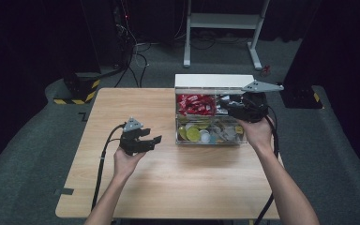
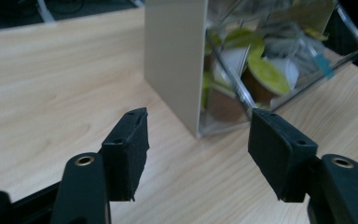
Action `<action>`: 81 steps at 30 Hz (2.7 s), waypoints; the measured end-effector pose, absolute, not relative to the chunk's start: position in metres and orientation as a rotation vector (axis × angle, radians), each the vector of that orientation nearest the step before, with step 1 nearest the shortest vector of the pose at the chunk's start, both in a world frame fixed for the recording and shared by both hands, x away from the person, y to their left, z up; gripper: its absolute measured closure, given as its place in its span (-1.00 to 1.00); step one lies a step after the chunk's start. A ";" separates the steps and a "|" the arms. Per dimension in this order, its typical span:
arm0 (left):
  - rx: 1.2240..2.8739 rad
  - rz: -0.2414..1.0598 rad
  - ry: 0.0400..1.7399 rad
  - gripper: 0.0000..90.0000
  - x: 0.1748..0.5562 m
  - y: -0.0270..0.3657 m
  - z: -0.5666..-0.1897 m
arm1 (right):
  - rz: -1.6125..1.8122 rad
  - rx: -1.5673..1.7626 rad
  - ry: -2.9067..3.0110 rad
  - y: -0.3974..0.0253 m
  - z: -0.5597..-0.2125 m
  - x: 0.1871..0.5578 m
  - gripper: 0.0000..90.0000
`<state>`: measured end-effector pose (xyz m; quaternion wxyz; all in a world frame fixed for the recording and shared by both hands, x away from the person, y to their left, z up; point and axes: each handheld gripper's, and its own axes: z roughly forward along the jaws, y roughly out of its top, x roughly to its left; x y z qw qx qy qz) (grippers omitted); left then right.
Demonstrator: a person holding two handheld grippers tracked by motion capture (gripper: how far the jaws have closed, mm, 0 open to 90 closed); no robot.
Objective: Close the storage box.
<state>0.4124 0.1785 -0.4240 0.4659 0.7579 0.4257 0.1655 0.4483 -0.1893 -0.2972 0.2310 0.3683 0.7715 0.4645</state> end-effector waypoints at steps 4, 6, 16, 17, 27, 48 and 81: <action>1.835 0.397 1.006 -0.11 0.418 0.172 -0.407 | 1.283 1.013 2.121 -0.191 -0.296 0.449 0.18; 1.825 0.392 0.994 -0.12 0.419 0.171 -0.403 | 1.284 1.016 2.121 -0.191 -0.295 0.449 0.18; 1.839 0.357 0.943 -0.09 0.427 0.162 -0.373 | 1.267 1.022 2.130 -0.190 -0.291 0.452 0.17; 1.839 0.357 0.943 -0.08 0.427 0.162 -0.373 | 1.267 1.022 2.130 -0.190 -0.291 0.452 0.17; 1.824 0.353 0.886 -0.01 0.431 0.144 -0.353 | 1.258 1.028 2.126 -0.188 -0.290 0.453 0.17; 1.813 0.389 0.858 0.30 0.449 0.109 -0.328 | 1.259 1.029 2.119 -0.187 -0.293 0.454 0.14; 1.896 0.528 0.846 0.89 0.455 0.093 -0.320 | 1.279 1.049 2.110 -0.191 -0.296 0.454 0.13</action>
